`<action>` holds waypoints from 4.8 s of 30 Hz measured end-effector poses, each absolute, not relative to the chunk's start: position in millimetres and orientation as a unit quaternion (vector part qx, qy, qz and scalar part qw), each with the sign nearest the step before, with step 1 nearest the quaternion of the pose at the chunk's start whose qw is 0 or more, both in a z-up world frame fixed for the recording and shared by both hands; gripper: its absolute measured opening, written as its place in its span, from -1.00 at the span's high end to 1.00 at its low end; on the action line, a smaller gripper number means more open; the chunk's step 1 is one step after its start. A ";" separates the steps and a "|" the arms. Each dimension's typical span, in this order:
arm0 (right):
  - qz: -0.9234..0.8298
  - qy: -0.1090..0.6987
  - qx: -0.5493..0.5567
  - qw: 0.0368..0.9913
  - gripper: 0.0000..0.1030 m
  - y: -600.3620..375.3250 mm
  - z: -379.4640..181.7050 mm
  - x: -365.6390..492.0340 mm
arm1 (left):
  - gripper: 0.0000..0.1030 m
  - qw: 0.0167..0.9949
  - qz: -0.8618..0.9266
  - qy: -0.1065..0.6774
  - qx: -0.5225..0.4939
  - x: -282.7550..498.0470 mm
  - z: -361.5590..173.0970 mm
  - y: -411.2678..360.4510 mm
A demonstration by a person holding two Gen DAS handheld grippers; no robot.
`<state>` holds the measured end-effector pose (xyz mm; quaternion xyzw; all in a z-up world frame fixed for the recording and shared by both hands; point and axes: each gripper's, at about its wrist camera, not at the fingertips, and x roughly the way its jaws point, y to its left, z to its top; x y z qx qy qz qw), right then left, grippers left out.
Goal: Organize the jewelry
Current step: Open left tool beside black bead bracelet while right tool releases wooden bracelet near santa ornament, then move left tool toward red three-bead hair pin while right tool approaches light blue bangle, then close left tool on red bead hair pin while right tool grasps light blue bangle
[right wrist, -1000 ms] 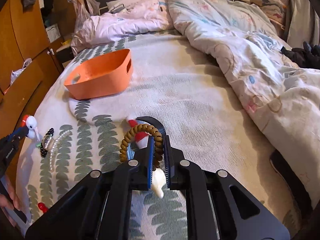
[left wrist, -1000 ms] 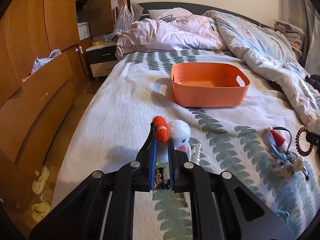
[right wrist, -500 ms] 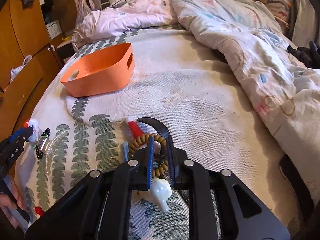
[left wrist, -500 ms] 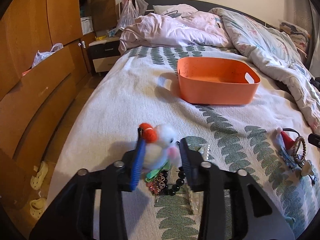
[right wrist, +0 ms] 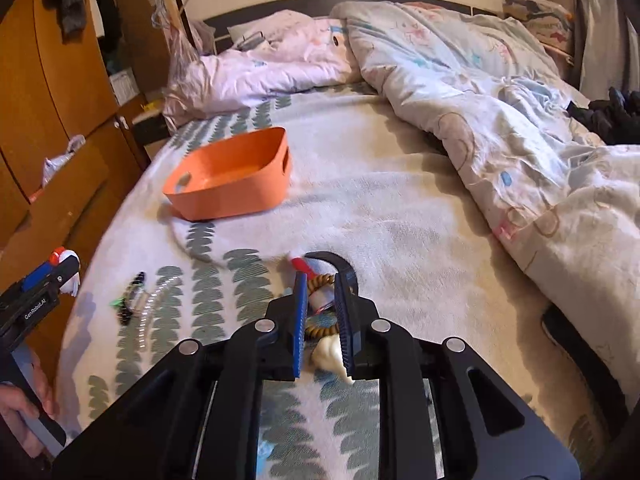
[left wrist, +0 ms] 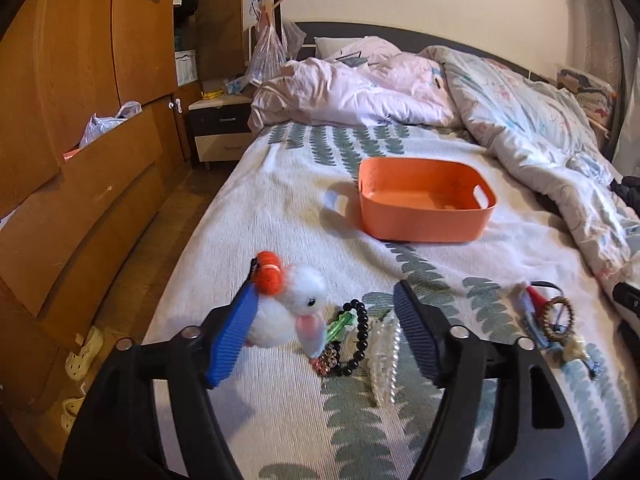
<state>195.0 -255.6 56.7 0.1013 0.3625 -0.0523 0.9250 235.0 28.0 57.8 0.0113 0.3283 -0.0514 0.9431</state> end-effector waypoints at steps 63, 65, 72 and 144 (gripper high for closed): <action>-0.031 0.355 0.115 0.927 0.06 -222.9 41.1 70.8 | -0.88 0.843 -0.189 0.503 0.000 258.7 34.1 -8.6; -0.032 0.357 0.110 0.927 0.06 -220.7 39.6 71.6 | -0.88 0.840 -0.199 0.505 -0.007 257.8 36.1 -5.2; -0.032 0.365 0.110 0.924 0.05 -218.0 32.7 75.2 | -0.89 0.858 -0.170 0.481 0.065 256.8 48.1 -0.9; -0.094 0.433 -0.050 0.895 0.69 -147.7 -51.5 137.5 | -0.71 0.897 -0.028 0.426 0.114 132.6 -59.3 -22.5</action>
